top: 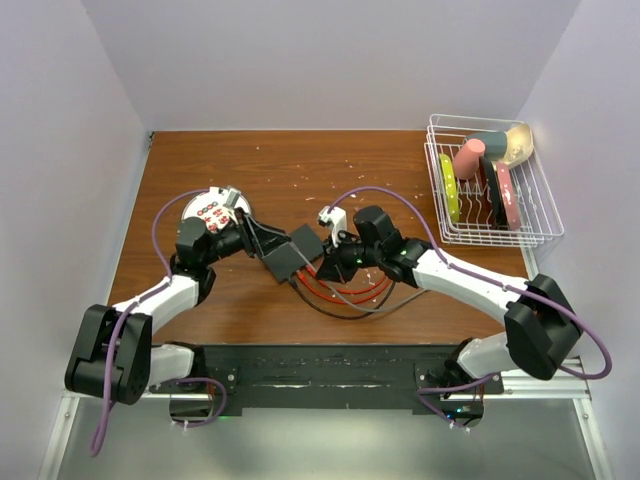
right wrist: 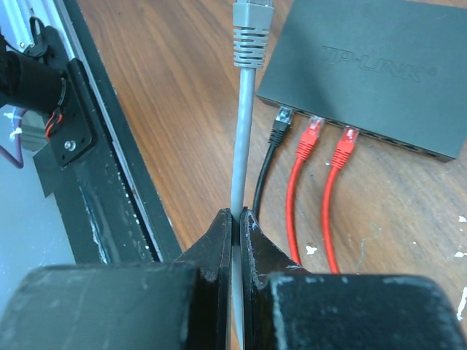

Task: Insert the plug into the switch port

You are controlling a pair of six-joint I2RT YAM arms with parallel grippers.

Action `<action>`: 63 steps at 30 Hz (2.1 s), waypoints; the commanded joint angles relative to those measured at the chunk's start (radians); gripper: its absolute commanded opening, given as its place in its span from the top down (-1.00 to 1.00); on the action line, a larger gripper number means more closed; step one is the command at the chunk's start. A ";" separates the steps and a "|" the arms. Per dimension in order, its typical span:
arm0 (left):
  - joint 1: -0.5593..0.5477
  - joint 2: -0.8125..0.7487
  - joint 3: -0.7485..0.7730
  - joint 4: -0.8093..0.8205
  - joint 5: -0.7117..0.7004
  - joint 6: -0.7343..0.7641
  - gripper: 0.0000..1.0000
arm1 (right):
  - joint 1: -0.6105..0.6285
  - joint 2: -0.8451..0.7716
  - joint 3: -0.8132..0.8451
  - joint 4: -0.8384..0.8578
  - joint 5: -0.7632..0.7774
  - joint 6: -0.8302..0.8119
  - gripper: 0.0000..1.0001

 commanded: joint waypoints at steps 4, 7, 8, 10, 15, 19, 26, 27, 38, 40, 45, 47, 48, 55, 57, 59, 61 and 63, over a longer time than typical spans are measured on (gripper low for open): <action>-0.037 0.011 0.013 0.077 0.006 -0.014 0.21 | 0.033 -0.036 0.024 0.023 -0.013 0.019 1.00; -0.051 0.014 0.027 0.057 0.012 0.002 0.52 | 0.039 -0.048 0.029 0.026 0.004 0.025 1.00; -0.055 0.013 0.032 0.050 0.013 0.006 0.61 | 0.042 -0.053 0.032 0.026 0.014 0.026 1.00; -0.064 0.011 0.039 0.050 0.023 0.009 1.00 | 0.045 -0.072 0.036 0.026 0.036 0.032 1.00; -0.075 0.001 0.055 0.011 0.023 0.027 1.00 | 0.046 -0.097 0.042 0.018 0.067 0.043 0.73; -0.075 -0.022 0.070 -0.027 -0.012 0.009 1.00 | 0.051 -0.134 0.055 0.008 0.136 0.066 0.06; -0.092 -0.097 0.177 -0.333 -0.192 -0.022 1.00 | 0.158 -0.123 0.188 -0.072 0.515 0.082 -0.63; -0.097 -0.117 0.185 -0.357 -0.226 -0.031 1.00 | 0.172 -0.114 0.216 -0.075 0.547 0.081 -0.64; -0.103 -0.185 0.243 -0.466 -0.250 -0.044 1.00 | 0.298 0.072 0.358 -0.046 0.758 0.085 -0.44; -0.104 -0.185 0.243 -0.464 -0.243 -0.044 1.00 | 0.301 0.095 0.378 -0.038 0.789 0.086 -0.35; -0.104 -0.187 0.242 -0.458 -0.229 -0.047 1.00 | 0.303 0.128 0.423 -0.029 0.829 0.082 -0.08; -0.104 -0.190 0.243 -0.457 -0.227 -0.050 1.00 | 0.303 0.148 0.434 -0.031 0.847 0.078 0.05; -0.104 -0.191 0.245 -0.457 -0.226 -0.048 1.00 | 0.303 0.154 0.447 -0.034 0.857 0.078 0.39; -0.104 -0.194 0.249 -0.453 -0.211 -0.044 1.00 | 0.303 0.188 0.477 -0.051 0.872 0.056 1.00; -0.104 -0.202 0.251 -0.453 -0.209 -0.036 1.00 | 0.303 0.178 0.469 -0.060 0.872 0.049 1.00; -0.104 -0.219 0.254 -0.457 -0.209 -0.025 0.31 | 0.303 0.159 0.448 -0.061 0.872 0.040 1.00; -0.103 -0.237 0.266 -0.496 -0.233 -0.005 -0.43 | 0.303 0.121 0.429 -0.072 0.851 0.022 1.00; -0.103 -0.269 0.277 -0.532 -0.272 0.038 -0.58 | 0.301 0.067 0.394 -0.081 0.831 0.006 1.00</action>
